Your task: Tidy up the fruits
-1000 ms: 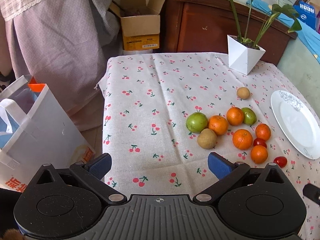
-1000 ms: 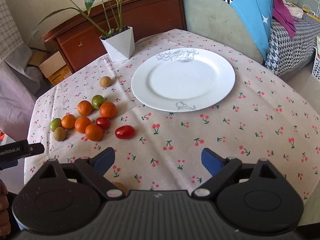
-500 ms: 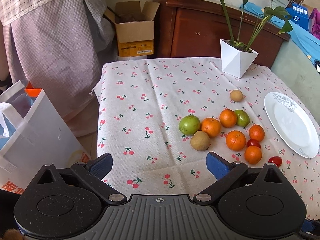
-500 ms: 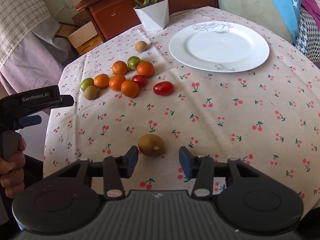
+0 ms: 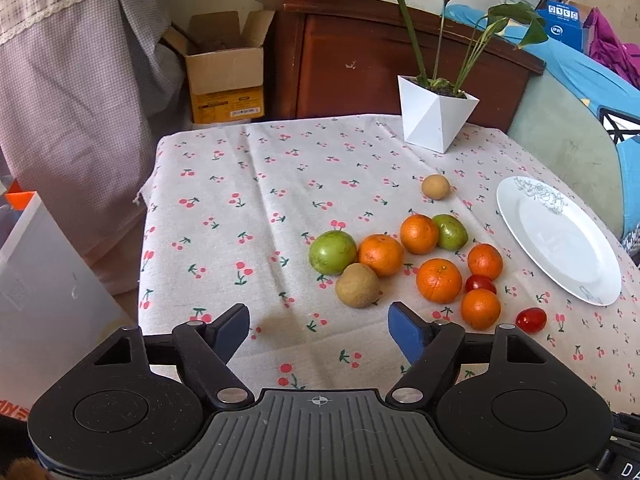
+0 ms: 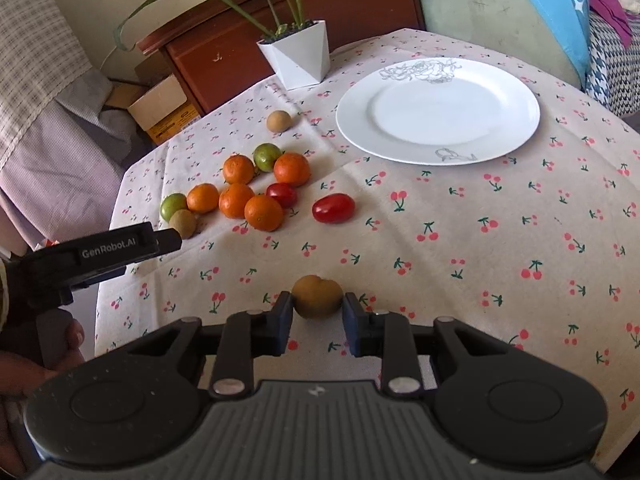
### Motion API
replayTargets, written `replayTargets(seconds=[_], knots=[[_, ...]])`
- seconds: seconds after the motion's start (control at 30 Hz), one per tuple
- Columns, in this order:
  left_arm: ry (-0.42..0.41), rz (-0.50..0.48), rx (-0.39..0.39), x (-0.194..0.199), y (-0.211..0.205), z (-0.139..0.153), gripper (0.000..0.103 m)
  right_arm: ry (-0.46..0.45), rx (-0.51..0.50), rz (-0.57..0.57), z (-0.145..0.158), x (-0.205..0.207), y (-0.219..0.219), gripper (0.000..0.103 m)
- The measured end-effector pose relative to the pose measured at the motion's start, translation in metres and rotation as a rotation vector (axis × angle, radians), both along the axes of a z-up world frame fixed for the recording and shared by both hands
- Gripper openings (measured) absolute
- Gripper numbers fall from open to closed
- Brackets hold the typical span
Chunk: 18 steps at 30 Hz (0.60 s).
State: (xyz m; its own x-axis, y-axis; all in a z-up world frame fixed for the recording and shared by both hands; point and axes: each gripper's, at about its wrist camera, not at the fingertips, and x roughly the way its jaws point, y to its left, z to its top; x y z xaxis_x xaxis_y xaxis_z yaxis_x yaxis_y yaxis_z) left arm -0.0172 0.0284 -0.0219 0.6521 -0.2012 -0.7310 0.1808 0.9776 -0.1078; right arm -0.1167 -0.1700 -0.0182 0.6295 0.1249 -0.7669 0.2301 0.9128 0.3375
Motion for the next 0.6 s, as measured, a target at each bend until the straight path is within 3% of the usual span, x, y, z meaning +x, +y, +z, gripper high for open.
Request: replayTargets(seconds=[0.2,0.53,0.6], knots=[[-0.022,-0.036,-0.007,0.008,-0.011,-0.008,0.054,-0.023,0.024,-0.057,-0.001,0.005,-0.005,0.027],[-0.063,-0.062,0.014,0.012,-0.020,-0.014,0.038,-0.036,0.036,-0.082,-0.002,0.010,-0.006,0.027],[-0.069,-0.068,0.016,0.011,-0.020,-0.013,0.028,-0.034,0.048,-0.086,-0.002,0.010,-0.007,0.028]])
